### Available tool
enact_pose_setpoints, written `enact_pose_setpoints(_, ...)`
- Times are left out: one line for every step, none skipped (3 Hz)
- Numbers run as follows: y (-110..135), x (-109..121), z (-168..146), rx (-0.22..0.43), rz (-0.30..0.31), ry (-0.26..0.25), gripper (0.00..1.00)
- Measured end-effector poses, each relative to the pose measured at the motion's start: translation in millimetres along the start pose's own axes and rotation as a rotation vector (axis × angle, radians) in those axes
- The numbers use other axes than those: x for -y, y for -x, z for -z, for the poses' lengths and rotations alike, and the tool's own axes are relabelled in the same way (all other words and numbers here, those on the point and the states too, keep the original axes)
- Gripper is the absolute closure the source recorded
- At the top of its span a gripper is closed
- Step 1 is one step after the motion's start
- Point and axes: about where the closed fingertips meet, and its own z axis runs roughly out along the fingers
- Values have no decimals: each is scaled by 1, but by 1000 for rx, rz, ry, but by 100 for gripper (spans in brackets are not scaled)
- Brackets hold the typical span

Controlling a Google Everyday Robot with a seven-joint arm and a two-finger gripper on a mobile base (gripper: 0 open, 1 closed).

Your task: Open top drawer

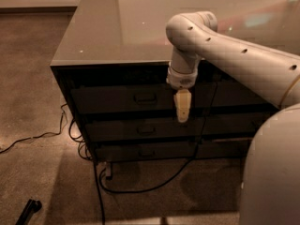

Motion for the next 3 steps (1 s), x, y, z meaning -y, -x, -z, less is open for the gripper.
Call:
enact_pose_setpoints(-3, 12, 11, 10, -18, -49, 0)
enact_pose_setpoints(-3, 12, 11, 10, -18, -49, 0)
enact_pose_setpoints(0, 0, 0, 31, -35, -35, 0)
